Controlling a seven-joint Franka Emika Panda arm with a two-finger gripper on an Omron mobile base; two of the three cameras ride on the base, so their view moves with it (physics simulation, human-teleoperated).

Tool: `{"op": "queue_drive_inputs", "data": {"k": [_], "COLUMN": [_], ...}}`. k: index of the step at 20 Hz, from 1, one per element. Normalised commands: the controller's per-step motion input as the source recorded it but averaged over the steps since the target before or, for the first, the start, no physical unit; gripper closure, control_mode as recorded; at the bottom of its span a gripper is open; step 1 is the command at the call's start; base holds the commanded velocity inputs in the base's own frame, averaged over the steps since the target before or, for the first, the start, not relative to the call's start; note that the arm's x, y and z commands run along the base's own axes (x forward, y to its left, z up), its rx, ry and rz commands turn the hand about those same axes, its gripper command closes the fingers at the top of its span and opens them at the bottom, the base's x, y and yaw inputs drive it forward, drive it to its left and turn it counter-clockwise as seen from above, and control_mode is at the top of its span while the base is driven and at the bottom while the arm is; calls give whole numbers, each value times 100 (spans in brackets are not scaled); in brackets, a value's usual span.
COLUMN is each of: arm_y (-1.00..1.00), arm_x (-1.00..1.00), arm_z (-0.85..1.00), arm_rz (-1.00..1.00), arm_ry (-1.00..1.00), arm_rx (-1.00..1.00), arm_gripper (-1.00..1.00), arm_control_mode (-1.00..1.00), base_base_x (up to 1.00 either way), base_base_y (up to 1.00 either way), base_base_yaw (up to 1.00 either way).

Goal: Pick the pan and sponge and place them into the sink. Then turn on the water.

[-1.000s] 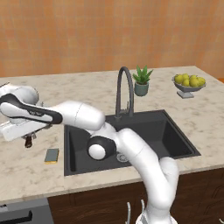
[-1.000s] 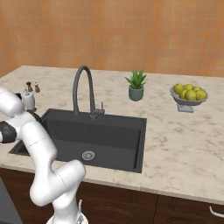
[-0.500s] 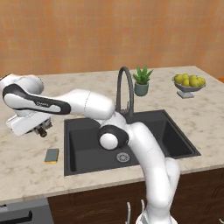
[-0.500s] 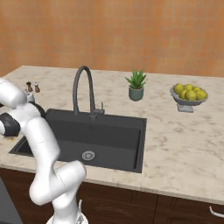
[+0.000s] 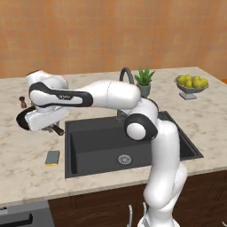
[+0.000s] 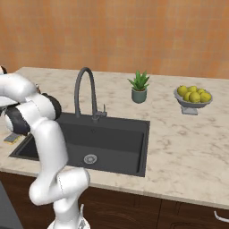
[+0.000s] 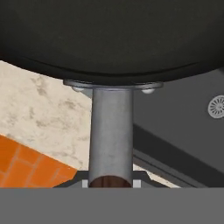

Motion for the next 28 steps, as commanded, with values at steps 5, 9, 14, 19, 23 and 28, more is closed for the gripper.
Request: {"op": "queue_drive_inputs", "data": {"k": [5, 9, 14, 19, 23, 28], "arm_y": [-83, -73, -57, -33, -41, -51], "arm_x": [0, 0, 0, 0, 0, 0], "arm_z": [1, 0, 0, 0, 0, 0], "arm_rz": [2, 11, 14, 21, 26, 24], "arm_ry": [-2, 0, 1, 1, 0, 0], "arm_rx": [24, 12, 7, 0, 0, 0], "arm_gripper": [100, 100, 100, 100, 100, 100], "arm_control_mode": [-100, -100, -100, -100, -100, -100], "base_base_x": [0, 0, 0, 0, 0, 0], "base_base_y": [0, 0, 0, 0, 0, 0], "base_base_yaw": [0, 0, 0, 0, 0, 0]}}
